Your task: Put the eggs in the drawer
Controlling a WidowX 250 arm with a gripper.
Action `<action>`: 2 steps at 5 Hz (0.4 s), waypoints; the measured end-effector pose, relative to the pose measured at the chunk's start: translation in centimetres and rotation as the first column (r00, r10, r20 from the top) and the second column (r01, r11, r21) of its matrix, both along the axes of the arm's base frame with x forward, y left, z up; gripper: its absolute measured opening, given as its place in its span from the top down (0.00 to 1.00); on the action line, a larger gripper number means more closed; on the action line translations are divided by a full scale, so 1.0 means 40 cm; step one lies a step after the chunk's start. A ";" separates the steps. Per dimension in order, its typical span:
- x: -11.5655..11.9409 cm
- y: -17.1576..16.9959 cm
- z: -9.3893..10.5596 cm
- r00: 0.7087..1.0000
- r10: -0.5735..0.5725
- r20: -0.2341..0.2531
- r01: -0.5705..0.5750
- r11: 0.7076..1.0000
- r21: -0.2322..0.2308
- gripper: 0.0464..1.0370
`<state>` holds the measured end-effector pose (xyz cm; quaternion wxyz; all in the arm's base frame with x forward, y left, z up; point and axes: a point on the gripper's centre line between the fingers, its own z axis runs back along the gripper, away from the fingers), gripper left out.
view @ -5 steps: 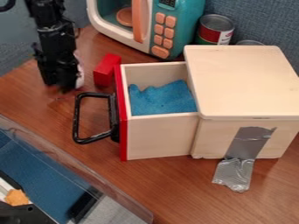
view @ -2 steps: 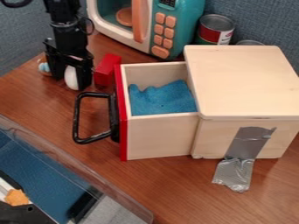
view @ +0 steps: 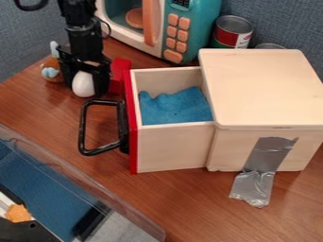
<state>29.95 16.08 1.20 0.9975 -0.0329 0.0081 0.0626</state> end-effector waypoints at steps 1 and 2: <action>0.001 -0.002 0.000 1.000 0.006 -0.001 -0.006 1.000 0.000 0.17; -0.004 -0.012 0.050 0.999 0.004 0.036 -0.004 1.000 -0.001 0.17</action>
